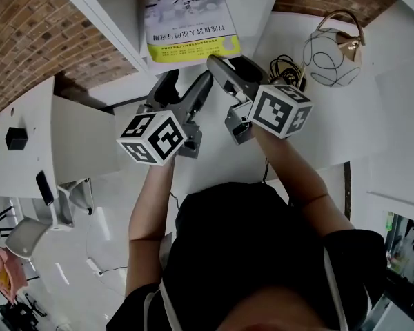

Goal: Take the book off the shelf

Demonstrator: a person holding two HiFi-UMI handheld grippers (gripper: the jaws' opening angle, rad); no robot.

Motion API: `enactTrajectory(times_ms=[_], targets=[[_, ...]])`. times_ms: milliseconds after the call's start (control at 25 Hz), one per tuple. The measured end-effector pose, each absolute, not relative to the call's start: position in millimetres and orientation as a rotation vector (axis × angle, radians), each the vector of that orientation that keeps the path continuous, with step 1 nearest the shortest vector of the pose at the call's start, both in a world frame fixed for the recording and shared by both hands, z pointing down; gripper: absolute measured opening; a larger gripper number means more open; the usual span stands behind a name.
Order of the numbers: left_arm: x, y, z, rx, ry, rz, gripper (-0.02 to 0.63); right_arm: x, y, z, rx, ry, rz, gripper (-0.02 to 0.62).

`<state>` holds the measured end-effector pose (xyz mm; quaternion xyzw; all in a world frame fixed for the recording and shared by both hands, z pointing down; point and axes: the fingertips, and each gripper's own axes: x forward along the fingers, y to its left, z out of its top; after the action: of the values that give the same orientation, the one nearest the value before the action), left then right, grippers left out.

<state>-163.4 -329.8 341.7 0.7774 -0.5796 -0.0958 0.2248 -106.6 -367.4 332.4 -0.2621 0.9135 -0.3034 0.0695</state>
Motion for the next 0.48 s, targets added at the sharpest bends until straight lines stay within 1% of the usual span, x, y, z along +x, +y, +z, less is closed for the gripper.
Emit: enactTrajectory(times_ms=[240,480], targets=[[-184.2,-340.7,334.8,2.008,-1.537,-0.466,0.376,-110.9,-378.5,334.0,-0.756,2.712,-1.009,0.242],[-186.3,-352.3,342.4,1.94,-1.516,-0.503,0.379,-118.1,-384.4,333.6,-0.73,2.682,-1.066,0.219]])
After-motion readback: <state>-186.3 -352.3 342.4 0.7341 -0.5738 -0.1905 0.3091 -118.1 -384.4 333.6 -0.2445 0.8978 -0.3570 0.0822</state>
